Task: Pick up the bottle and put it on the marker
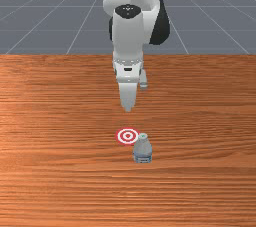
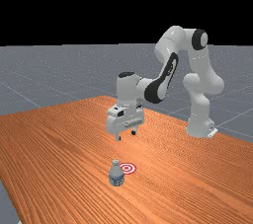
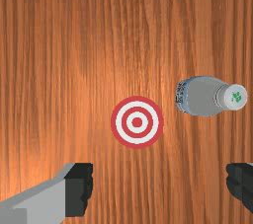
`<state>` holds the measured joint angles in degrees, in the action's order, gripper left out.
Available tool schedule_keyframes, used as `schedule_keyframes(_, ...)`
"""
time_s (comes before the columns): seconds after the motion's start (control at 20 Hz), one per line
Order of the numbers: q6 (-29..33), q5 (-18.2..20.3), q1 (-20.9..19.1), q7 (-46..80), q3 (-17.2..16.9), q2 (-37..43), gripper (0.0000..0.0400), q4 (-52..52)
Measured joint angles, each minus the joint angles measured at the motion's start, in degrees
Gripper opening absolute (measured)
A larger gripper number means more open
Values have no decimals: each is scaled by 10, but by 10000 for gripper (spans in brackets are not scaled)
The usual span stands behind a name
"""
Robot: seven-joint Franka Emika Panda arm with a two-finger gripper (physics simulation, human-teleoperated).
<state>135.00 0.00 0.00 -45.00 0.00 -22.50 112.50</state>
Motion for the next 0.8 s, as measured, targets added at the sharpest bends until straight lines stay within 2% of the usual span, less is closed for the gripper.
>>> schedule_keyframes(0.05,0,0,0,0,0,0,249,0)
schedule_keyframes(0.1,-2,0,2,11,-2,2,308,1)
schedule_keyframes(0.2,-5,0,3,22,-4,5,366,2)
schedule_keyframes(0.25,-50,-12,11,128,-18,71,224,62)
schedule_keyframes(0.3,-93,-19,13,233,-30,137,137,85)
schedule_keyframes(0.35,-119,-25,12,342,-37,181,84,93)
schedule_keyframes(0.4,-135,-30,11,454,-41,207,51,99)
schedule_keyframes(0.55,-171,-36,10,773,-42,223,12,99)
schedule_keyframes(0.65,-183,-33,10,861,-43,220,4,95)
schedule_keyframes(0.8,-179,-32,10,901,-42,216,1,93)
